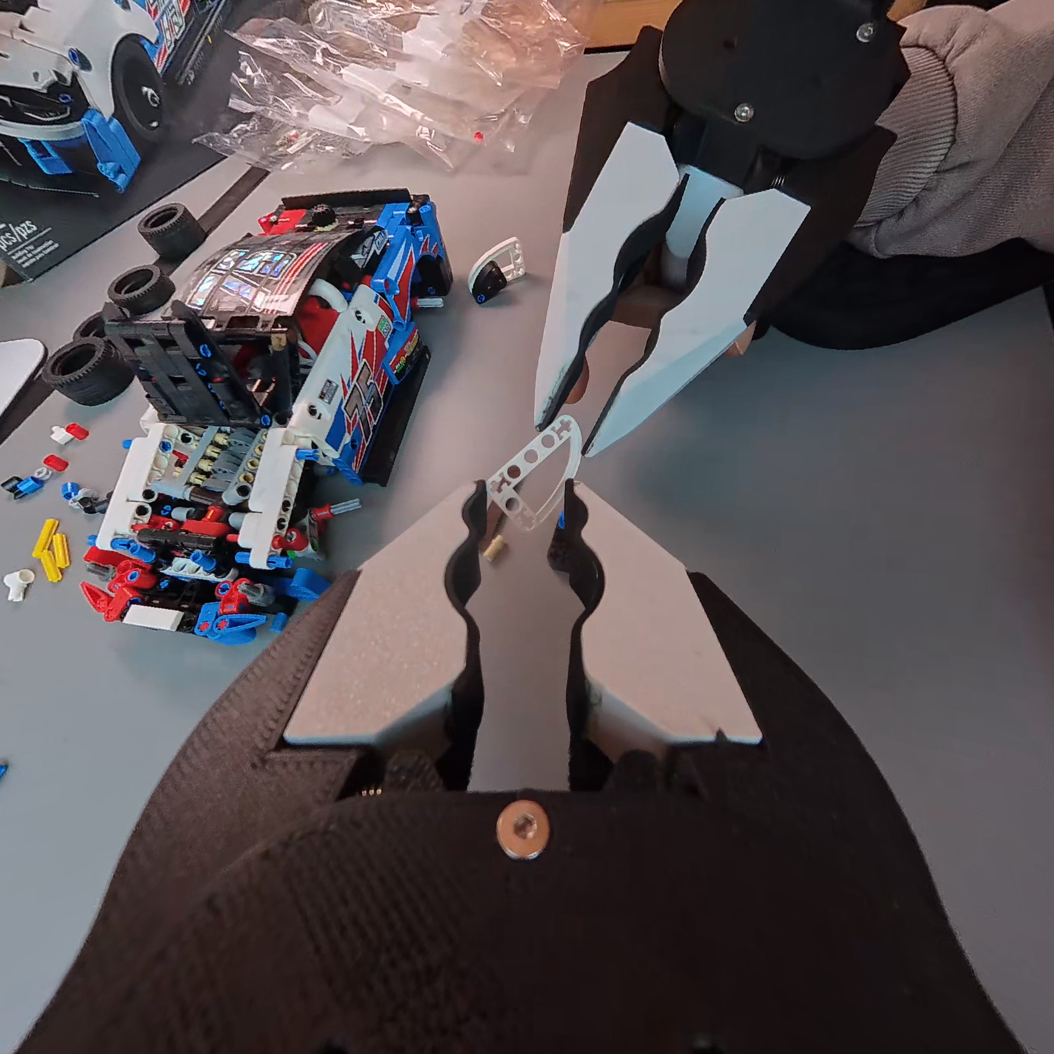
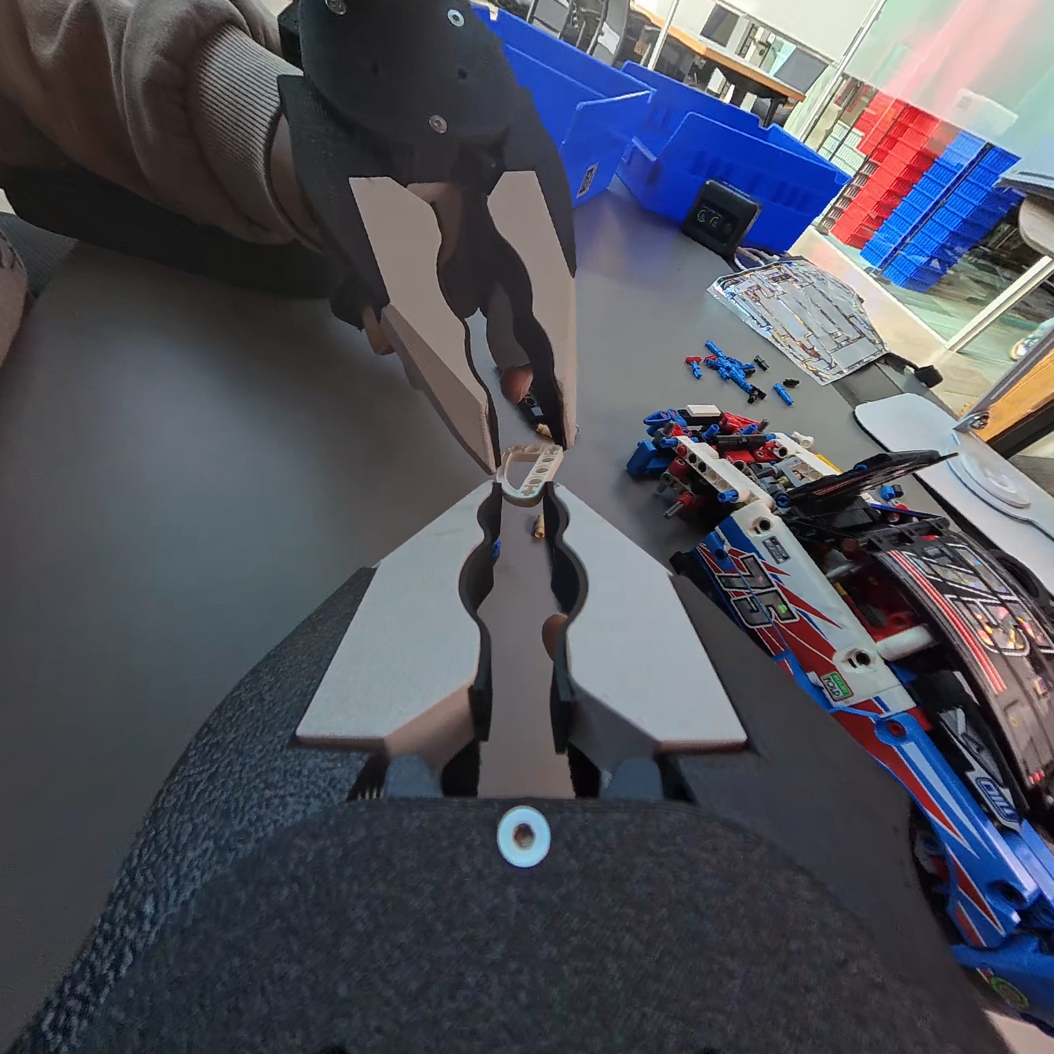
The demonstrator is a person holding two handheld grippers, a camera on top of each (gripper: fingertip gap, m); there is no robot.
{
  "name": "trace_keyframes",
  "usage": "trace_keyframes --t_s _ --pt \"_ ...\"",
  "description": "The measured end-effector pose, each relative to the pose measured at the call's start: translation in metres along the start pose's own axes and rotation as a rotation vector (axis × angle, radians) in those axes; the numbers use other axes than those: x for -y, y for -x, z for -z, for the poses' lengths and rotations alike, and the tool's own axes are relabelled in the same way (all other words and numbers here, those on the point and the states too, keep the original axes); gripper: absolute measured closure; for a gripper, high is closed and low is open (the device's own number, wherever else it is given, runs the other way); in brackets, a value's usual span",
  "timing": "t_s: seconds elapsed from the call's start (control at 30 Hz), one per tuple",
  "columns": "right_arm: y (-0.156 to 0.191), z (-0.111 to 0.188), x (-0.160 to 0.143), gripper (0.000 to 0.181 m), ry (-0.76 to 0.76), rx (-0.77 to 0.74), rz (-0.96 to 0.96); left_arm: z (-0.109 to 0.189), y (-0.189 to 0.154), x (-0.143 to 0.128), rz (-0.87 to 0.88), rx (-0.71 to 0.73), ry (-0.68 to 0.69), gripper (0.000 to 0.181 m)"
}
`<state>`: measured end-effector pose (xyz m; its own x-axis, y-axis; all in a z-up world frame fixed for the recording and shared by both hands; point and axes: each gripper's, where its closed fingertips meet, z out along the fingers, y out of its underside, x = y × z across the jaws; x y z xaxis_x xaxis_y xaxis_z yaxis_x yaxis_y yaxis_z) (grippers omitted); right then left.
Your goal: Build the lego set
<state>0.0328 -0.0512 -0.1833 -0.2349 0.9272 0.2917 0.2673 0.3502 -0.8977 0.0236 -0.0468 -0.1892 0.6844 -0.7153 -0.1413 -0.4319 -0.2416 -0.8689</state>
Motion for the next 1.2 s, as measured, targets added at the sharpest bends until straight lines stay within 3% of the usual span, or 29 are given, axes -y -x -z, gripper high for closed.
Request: trace_keyframes --t_s 0.1,0.27,0.33,0.4,0.47,0.6,0.83,1.0,1.2 --pt "0.003 0.004 0.004 0.171 -0.035 0.062 -0.07 0.001 -0.006 0.001 0.008 -0.065 -0.023 0.156" --pt "0.017 0.015 0.017 0.171 -0.135 0.244 -0.218 0.009 -0.026 0.01 0.045 -0.233 -0.108 0.131" --pt "0.024 0.016 0.02 0.171 -0.152 0.29 -0.237 0.011 -0.036 0.011 0.021 -0.291 -0.121 0.134" --pt "0.03 0.015 0.019 0.171 -0.145 0.32 -0.236 0.012 -0.045 0.011 -0.027 -0.316 -0.128 0.148" --pt "0.033 0.014 0.018 0.17 -0.131 0.334 -0.236 0.012 -0.044 0.011 -0.058 -0.296 -0.13 0.157" --pt "0.028 0.011 0.015 0.17 -0.107 0.306 -0.254 0.012 -0.039 0.008 -0.042 -0.285 -0.114 0.158" --pt "0.006 -0.002 -0.016 0.162 0.083 0.121 -0.172 -0.003 -0.012 -0.026 0.017 -0.149 0.079 0.158" --pt "0.013 -0.009 -0.039 0.16 0.23 0.159 -0.08 -0.008 -0.012 -0.036 0.087 -0.137 0.146 0.158" --pt "0.011 -0.017 -0.043 0.169 0.311 0.206 -0.028 -0.01 -0.013 -0.039 0.135 -0.133 0.178 0.158"
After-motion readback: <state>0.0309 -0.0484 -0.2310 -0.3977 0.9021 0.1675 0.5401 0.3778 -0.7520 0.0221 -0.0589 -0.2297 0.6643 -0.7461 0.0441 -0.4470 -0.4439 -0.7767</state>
